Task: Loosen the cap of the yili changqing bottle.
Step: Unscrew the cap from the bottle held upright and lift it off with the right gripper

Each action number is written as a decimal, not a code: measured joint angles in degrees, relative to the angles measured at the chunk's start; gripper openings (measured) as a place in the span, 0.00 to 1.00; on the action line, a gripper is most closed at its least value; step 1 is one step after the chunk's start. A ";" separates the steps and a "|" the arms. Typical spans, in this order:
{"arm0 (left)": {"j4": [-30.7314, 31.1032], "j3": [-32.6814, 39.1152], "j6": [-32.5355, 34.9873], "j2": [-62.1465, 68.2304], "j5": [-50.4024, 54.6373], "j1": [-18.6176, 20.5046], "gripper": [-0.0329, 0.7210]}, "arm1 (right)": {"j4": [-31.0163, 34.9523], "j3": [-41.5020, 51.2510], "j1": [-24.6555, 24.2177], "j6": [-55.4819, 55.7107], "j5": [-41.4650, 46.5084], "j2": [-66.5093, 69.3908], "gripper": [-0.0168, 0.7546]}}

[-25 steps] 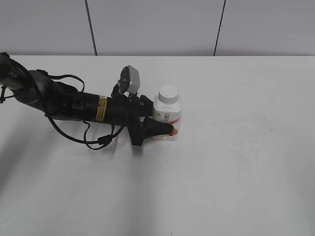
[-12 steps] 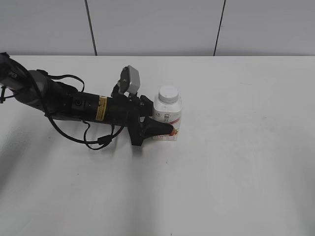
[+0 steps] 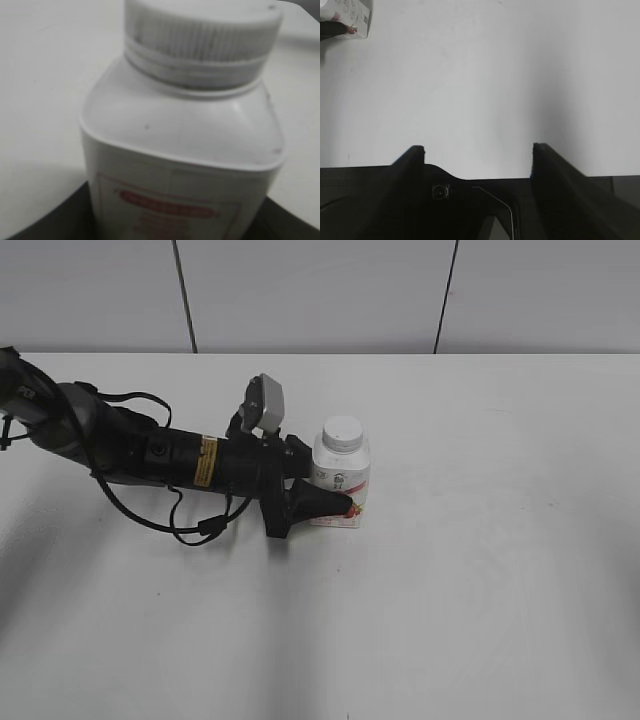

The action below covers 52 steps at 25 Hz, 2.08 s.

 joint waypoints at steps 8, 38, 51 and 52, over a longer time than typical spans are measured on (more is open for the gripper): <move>0.00 0.00 0.06 0.00 -0.17 0.00 0.58 | -0.05 -8.71 0.00 1.83 -0.49 17.92 0.70; -0.82 0.00 0.06 0.00 0.30 0.00 0.58 | -1.02 -43.35 22.31 18.10 -0.31 59.97 0.65; -0.82 0.00 0.06 0.00 0.30 0.00 0.57 | -0.92 -50.73 28.15 21.98 -1.30 69.07 0.65; -0.82 0.00 0.06 0.00 0.30 0.00 0.57 | -0.86 -51.35 28.51 22.13 -1.30 69.73 0.65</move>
